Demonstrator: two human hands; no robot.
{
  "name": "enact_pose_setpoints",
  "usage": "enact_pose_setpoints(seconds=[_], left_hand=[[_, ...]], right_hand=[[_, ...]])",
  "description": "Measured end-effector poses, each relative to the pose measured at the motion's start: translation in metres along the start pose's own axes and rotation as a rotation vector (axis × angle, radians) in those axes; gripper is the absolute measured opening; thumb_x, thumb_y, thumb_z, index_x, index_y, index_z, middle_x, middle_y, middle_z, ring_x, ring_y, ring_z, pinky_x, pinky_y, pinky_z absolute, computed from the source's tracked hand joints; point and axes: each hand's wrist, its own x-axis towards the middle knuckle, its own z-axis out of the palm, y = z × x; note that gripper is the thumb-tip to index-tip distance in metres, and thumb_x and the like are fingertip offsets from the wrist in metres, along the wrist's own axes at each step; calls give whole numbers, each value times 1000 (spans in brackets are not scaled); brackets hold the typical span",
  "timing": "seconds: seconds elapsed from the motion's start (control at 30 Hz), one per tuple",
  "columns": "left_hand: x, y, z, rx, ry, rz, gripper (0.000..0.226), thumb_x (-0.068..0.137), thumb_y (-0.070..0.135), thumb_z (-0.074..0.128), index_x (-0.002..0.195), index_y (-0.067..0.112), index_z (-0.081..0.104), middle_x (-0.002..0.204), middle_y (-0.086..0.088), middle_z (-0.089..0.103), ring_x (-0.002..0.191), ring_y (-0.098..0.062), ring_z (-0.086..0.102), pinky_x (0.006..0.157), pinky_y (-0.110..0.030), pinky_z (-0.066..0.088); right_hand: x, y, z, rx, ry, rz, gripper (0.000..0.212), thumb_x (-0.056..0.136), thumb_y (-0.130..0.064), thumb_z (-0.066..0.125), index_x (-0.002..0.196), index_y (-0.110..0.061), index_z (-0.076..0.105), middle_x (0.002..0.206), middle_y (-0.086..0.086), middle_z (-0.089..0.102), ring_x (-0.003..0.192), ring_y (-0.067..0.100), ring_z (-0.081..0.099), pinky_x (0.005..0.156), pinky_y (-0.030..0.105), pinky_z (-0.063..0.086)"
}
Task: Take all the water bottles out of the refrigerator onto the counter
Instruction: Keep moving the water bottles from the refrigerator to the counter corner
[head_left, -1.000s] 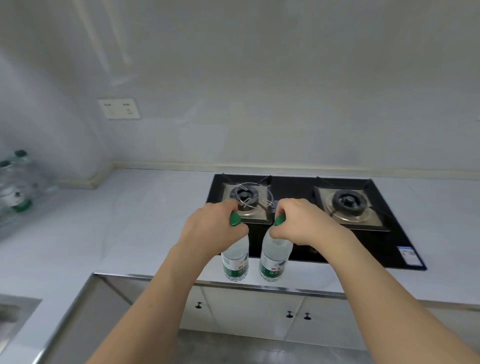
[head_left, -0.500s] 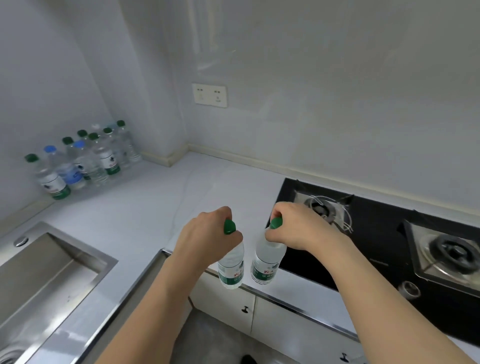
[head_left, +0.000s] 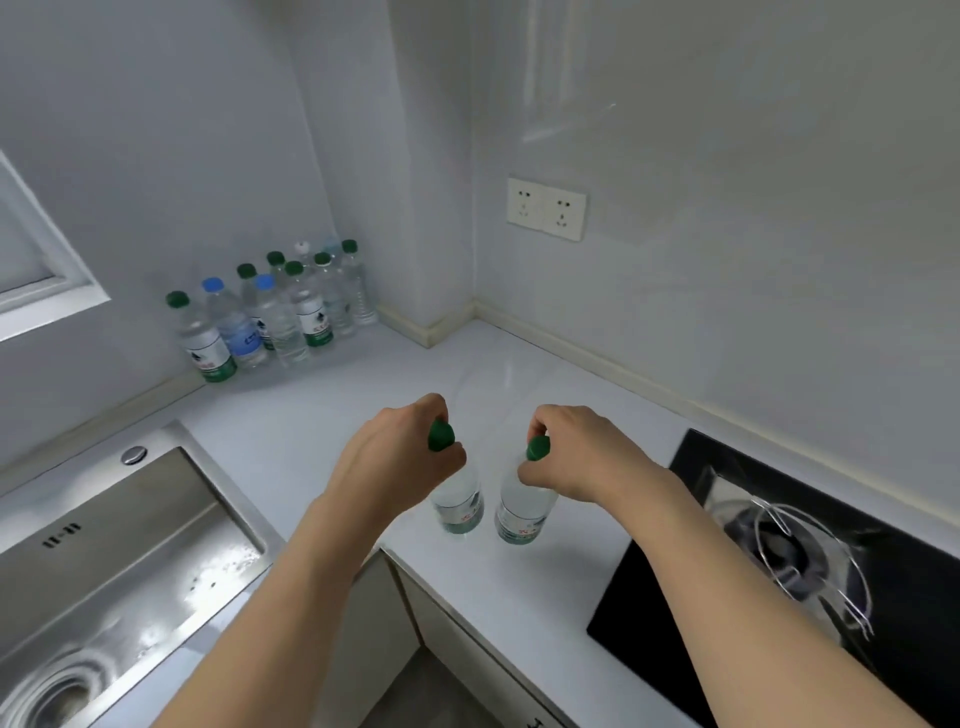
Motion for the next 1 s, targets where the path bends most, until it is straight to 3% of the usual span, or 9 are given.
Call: enact_pose_setpoints(seconds=[0.23,0.67,0.8,1.0], left_hand=[[61,-59,-13,-23,15,-54,14,85,37,57,93,28,49,75,4,58,64,-16,56,50,-26,44],[183,-231,-49,-30,53,-195,17,82,39,58,93,30,49,79,3,61,68,-20,59,60,-31,54],[210,-282,-59,5,84,-220,17,82,36,58,96,28,51,76,3,60,68,-22,58,57,-28,48],[245,-352,-73,31,127,-271,14,81,31,55,93,26,50,71,1,56,67,-27,55,51,-28,39]], right_hand=[[80,-45,6,-8,-29,-74,24,76,-29,66,95,-20,55,98,-5,56,81,18,55,61,27,43],[262,-175,54,-62,-101,-185,21,78,-25,63,96,-20,53,102,-5,53,88,19,52,62,28,39],[312,-211,74,-45,-146,-231,21,77,-24,64,96,-20,54,100,-3,52,87,18,52,61,28,38],[377,-266,107,-68,-202,-325,25,77,-23,64,100,-20,55,106,-3,52,94,18,52,73,29,43]])
